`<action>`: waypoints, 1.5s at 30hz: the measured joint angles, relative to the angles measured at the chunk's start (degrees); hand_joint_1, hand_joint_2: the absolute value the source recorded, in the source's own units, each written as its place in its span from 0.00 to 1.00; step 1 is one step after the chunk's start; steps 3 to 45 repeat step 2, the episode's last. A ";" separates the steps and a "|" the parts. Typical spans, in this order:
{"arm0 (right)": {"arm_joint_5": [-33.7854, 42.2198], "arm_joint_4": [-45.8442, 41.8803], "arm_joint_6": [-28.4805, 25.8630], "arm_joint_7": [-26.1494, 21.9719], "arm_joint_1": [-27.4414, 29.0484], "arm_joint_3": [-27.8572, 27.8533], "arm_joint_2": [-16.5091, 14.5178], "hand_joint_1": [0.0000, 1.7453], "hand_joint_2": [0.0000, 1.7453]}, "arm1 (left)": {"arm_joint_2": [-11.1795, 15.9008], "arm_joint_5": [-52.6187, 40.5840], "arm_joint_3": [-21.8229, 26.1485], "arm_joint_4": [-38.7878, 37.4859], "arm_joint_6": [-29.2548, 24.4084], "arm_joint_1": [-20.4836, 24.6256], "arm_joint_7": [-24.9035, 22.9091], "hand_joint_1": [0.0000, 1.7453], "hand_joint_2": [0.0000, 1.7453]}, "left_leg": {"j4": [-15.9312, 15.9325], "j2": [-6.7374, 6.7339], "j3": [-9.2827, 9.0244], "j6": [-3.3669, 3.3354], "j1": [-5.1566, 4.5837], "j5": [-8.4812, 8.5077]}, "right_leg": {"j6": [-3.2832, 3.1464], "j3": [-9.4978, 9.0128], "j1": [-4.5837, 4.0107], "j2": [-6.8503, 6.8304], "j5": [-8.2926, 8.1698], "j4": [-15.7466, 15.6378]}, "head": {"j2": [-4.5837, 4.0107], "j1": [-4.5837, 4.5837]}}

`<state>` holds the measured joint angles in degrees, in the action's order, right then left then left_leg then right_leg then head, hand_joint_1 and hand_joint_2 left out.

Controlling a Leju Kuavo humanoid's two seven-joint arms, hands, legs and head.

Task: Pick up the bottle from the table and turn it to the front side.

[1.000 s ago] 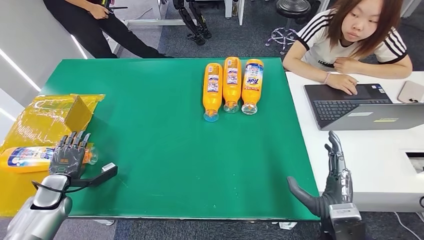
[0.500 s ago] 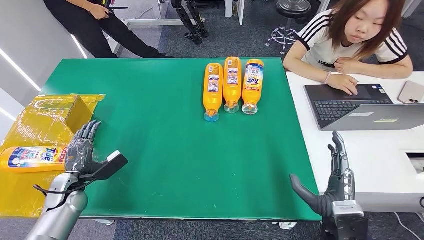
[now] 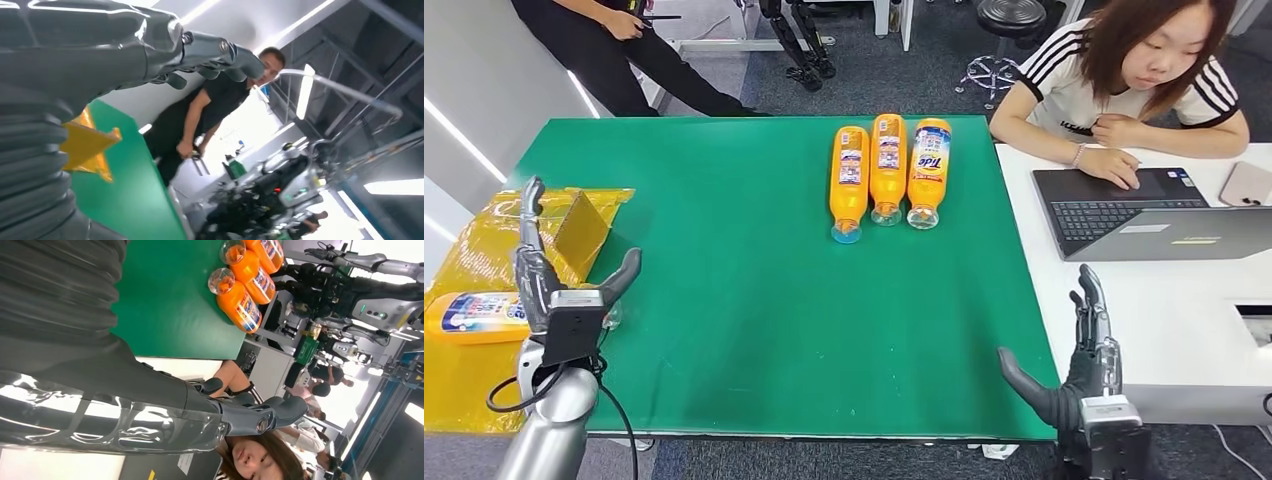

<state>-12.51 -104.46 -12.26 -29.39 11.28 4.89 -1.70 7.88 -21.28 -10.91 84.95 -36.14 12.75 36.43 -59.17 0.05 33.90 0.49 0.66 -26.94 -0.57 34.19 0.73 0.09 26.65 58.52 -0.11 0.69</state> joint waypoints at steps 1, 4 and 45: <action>0.21 0.31 -0.03 -0.23 -0.31 0.12 0.00 0.00 1.00 | -0.14 1.97 0.00 1.78 0.83 0.01 0.03 0.00 1.00 | 0.00 0.00 -0.01 0.01 0.00 0.00 | 0.00 0.01 0.00 0.00 0.00 0.00 | 0.00 0.01; 0.33 0.50 -0.05 -0.35 -0.47 0.19 0.00 0.00 1.00 | -0.21 3.05 0.00 2.83 1.33 0.02 0.03 0.00 1.00 | 0.00 0.00 -0.01 0.01 0.00 0.01 | 0.00 0.01 0.00 0.00 0.00 0.00 | 0.00 0.00; 0.33 0.50 -0.05 -0.35 -0.47 0.19 0.00 0.00 1.00 | -0.21 3.05 0.00 2.83 1.33 0.02 0.03 0.00 1.00 | 0.00 0.00 -0.01 0.01 0.00 0.01 | 0.00 0.01 0.00 0.00 0.00 0.00 | 0.00 0.00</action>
